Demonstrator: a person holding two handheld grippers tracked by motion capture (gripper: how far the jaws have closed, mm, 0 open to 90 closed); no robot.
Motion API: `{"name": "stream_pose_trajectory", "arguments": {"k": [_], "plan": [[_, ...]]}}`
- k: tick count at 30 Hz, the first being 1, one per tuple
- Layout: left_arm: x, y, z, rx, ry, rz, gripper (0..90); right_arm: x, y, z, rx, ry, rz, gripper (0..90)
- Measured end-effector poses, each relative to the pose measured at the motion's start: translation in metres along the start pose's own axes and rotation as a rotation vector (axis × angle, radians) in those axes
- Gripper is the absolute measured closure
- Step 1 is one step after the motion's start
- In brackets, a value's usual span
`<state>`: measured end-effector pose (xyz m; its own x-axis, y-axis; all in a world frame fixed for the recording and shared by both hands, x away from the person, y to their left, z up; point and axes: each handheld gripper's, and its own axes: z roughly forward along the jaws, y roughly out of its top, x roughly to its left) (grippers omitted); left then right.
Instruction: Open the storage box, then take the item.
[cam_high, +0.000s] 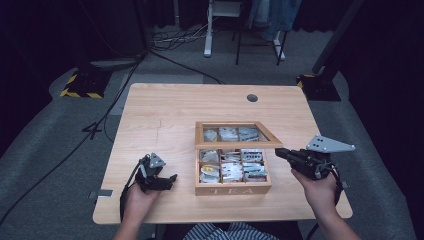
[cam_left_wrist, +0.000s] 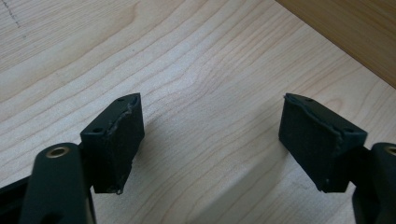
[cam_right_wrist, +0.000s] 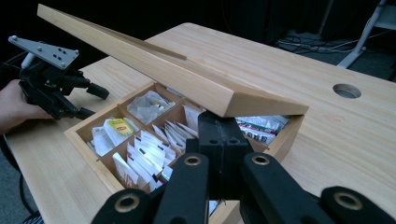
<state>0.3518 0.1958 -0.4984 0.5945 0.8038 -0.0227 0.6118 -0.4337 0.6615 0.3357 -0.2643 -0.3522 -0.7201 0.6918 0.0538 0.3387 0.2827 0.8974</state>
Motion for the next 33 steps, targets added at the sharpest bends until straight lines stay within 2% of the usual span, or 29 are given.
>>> {"name": "stream_pose_trajectory", "arguments": {"k": [14,17,20,25,33], "plan": [[0.004,0.006,-0.004,-0.008,-0.035,-0.01,28.3,-0.003,0.01,0.005,-0.019,-0.013,-0.009,90.0],[0.004,0.01,-0.007,-0.017,-0.051,0.003,29.3,-0.003,0.011,0.005,-0.02,-0.016,-0.007,90.0],[0.0,0.016,-0.013,-0.01,-0.093,0.013,31.5,-0.004,0.011,0.006,-0.024,-0.012,0.003,90.0],[-0.003,0.021,-0.021,-0.031,-0.111,0.015,31.7,-0.005,0.012,0.007,-0.032,-0.009,0.015,90.0],[-0.012,0.03,-0.038,-0.066,-0.134,0.053,31.9,-0.008,0.013,0.01,-0.04,-0.001,0.024,90.0]]}}
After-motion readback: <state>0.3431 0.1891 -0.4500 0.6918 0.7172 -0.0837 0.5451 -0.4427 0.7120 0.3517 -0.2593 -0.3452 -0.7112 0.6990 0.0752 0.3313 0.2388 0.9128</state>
